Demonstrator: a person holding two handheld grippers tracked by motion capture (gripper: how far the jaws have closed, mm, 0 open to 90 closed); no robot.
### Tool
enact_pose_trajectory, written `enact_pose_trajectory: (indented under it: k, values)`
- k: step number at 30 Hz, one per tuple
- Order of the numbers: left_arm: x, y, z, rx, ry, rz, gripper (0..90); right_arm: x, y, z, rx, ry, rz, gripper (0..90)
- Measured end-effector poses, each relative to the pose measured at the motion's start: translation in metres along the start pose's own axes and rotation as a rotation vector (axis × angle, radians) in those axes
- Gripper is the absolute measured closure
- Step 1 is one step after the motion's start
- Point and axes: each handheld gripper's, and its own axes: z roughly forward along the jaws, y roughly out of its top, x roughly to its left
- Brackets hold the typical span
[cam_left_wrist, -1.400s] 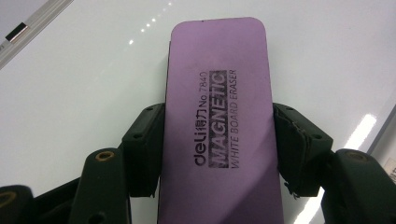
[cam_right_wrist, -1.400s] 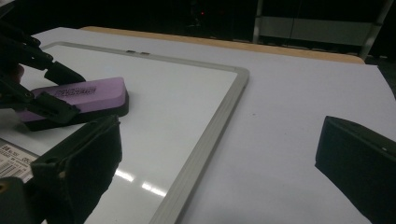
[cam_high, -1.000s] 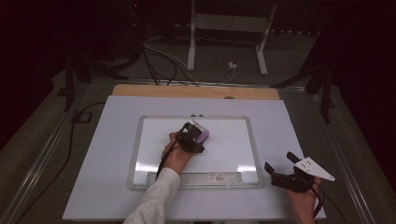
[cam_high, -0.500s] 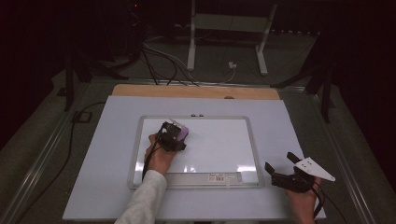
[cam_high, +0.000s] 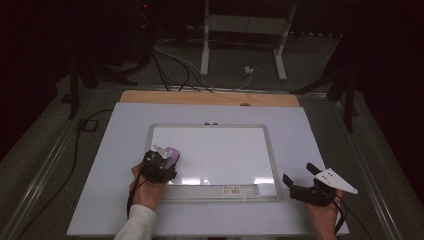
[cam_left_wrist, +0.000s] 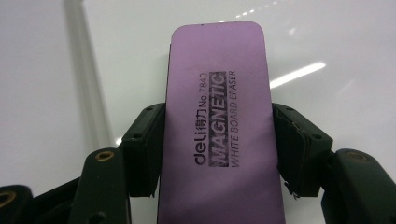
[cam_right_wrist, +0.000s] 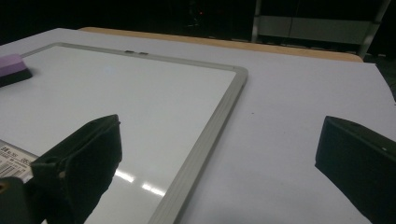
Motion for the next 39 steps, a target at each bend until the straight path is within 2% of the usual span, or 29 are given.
enact_pose_trajectory:
  k: [5, 9, 12, 15, 19, 22, 28, 30, 32, 33, 39]
  values:
    - [0.008, -0.008, -0.003, -0.004, 0.013, -0.022, 40.5, 0.001, 0.000, 0.001, 0.004, 0.000, -0.001, 0.7]
    - [0.012, -0.012, -0.004, -0.023, 0.001, -0.033, 36.7, 0.001, 0.000, 0.000, 0.000, 0.001, 0.001, 0.7]
    - [0.014, -0.012, -0.010, -0.079, -0.004, -0.026, 29.5, -0.001, 0.000, 0.000, 0.001, 0.000, 0.003, 0.7]
    - [0.013, -0.009, -0.019, -0.158, -0.024, 0.015, 25.5, 0.000, 0.000, -0.001, 0.000, -0.001, 0.003, 0.7]
    - [0.006, -0.007, -0.024, -0.200, -0.075, 0.105, 27.2, 0.001, 0.000, -0.001, 0.001, 0.000, 0.002, 0.7]
    - [0.003, -0.007, -0.022, -0.184, -0.080, 0.143, 30.0, 0.001, 0.000, -0.001, 0.000, 0.001, 0.002, 0.7]
    - [0.005, -0.010, -0.018, -0.148, -0.066, 0.153, 32.9, -0.001, 0.000, -0.002, -0.007, 0.000, 0.006, 0.7]
    - [0.006, -0.011, -0.017, -0.127, -0.078, 0.173, 33.7, -0.001, 0.000, -0.003, -0.007, -0.001, 0.007, 0.7]
    - [0.007, -0.012, -0.015, -0.101, -0.061, 0.181, 34.4, -0.001, 0.000, -0.002, -0.007, 0.001, 0.005, 0.7]
    - [0.008, -0.013, -0.014, -0.093, -0.066, 0.176, 34.4, -0.001, 0.000, -0.002, -0.006, 0.001, 0.004, 0.7]
    - [0.009, -0.014, -0.013, -0.097, -0.061, 0.177, 32.7, 0.000, 0.000, -0.002, -0.004, 0.001, 0.004, 0.7]
